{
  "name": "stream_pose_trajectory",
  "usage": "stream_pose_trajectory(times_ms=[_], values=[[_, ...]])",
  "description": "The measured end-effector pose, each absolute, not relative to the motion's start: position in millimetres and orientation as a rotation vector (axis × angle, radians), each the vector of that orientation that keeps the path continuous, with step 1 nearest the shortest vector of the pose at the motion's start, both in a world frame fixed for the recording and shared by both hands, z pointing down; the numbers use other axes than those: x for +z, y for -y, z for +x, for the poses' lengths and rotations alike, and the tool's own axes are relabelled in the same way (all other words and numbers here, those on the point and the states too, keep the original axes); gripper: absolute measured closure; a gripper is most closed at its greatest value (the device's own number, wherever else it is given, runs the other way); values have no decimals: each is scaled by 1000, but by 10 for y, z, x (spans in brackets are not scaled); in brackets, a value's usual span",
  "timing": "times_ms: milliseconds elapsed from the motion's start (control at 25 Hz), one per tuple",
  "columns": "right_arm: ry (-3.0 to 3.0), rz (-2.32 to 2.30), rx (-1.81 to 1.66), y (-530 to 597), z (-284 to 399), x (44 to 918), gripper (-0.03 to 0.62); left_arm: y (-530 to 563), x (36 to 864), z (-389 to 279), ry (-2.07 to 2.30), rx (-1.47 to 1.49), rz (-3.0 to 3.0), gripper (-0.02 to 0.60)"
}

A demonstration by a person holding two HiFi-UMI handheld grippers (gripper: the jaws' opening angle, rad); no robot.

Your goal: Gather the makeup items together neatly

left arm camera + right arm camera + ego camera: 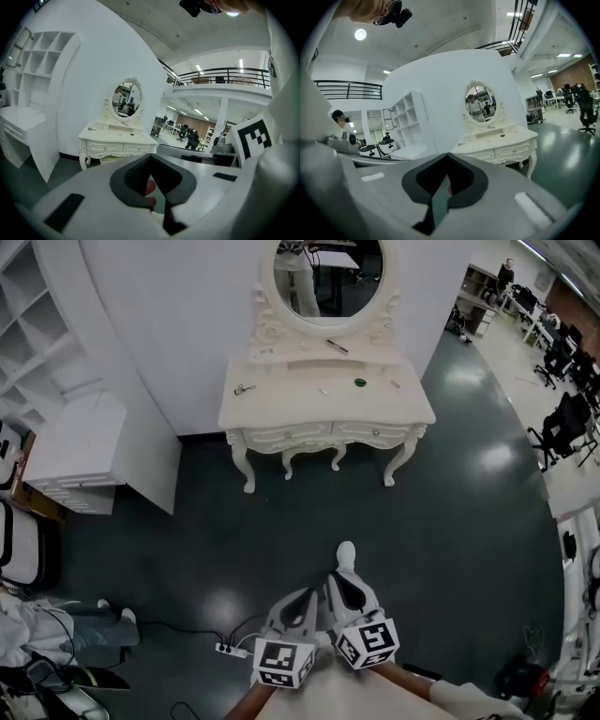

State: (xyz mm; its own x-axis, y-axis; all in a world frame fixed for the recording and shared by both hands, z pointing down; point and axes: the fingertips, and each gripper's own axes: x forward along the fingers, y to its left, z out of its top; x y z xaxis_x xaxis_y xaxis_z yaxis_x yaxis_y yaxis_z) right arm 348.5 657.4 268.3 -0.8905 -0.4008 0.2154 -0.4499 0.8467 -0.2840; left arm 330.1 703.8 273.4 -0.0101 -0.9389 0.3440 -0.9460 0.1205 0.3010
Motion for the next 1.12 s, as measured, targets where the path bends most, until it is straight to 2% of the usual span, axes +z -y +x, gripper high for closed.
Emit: stream_pose_trajectory(times_ms=[280,840,1120], values=[[2853,664,521,-5802,3168,2876,600,-6290,2918,2939,1931,39,1787,586],[2878,589,467,-3423,2564,2599,600,-3703,2649,2279,1972,95,1789,586],[2864,602,555,-2364,2360,2635,600,-2702,2666,2098,2002,142,1778,586]])
